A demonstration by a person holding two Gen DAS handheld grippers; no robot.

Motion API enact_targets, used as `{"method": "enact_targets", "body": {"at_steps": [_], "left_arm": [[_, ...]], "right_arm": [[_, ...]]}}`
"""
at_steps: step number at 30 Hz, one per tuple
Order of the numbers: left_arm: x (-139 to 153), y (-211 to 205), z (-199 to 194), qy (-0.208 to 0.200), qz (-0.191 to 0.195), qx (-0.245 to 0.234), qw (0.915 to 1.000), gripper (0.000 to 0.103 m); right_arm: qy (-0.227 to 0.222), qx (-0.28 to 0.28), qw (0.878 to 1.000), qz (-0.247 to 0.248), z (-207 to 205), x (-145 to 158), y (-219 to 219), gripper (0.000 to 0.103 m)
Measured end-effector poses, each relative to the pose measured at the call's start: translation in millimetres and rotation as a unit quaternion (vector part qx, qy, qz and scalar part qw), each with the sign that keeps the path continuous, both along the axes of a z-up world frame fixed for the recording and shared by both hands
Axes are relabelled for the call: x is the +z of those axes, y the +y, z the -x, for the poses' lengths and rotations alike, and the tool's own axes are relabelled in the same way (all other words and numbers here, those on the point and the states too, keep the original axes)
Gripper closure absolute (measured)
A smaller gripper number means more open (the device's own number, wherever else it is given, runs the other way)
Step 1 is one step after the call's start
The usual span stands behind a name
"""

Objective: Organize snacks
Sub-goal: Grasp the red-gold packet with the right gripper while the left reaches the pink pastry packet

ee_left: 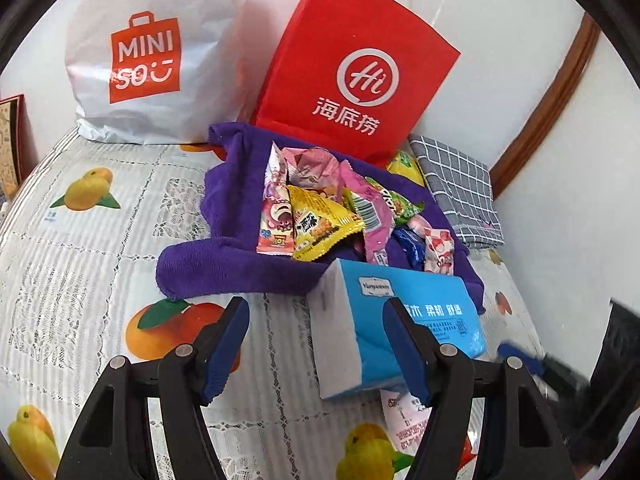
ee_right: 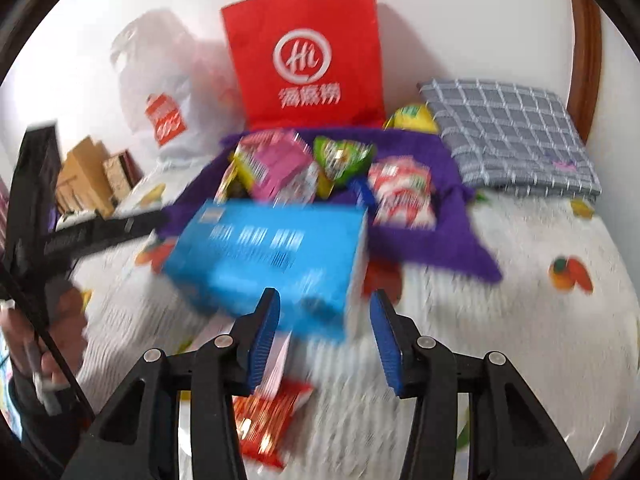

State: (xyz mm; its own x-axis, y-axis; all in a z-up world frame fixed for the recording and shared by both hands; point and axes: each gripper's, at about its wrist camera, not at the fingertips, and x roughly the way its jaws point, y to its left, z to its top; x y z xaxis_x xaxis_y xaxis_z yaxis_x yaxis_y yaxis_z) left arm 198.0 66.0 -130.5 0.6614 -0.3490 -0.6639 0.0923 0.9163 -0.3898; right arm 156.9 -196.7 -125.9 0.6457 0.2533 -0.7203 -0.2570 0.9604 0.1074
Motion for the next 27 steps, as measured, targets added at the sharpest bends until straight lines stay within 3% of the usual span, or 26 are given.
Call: {"method": "enact_targets", "body": {"at_steps": [9, 14, 17, 20, 27], "left_arm": [[2.7, -1.7, 4.6, -0.005, 0.011, -0.010, 0.9999, 0.035], [3.8, -4.4, 5.8, -0.007, 0.016, -0.017, 0.9997, 0.035], [4.1, -6.5, 6.7, -0.009, 0.016, -0.021, 0.9996, 0.035], [4.5, -8.0, 7.7, -0.009, 0.014, -0.025, 0.9996, 0.035], [7.5, -13.7, 11.6, -0.014, 0.004, -0.040, 0.9991, 0.035]], "right_arm": [[0.070, -0.004, 0.997, -0.022, 32.6, -38.9, 12.5, 0.049], [0.079, -0.011, 0.997, 0.000, 38.5, -52.8, 25.4, 0.045], [0.061, -0.018, 0.997, 0.041, 43.5, -57.0, 38.6, 0.044], [0.044, -0.018, 0.995, 0.087, 48.2, -59.0, 47.7, 0.060], [0.061, -0.004, 0.995, 0.076, 66.3, -50.1, 35.2, 0.061]]}}
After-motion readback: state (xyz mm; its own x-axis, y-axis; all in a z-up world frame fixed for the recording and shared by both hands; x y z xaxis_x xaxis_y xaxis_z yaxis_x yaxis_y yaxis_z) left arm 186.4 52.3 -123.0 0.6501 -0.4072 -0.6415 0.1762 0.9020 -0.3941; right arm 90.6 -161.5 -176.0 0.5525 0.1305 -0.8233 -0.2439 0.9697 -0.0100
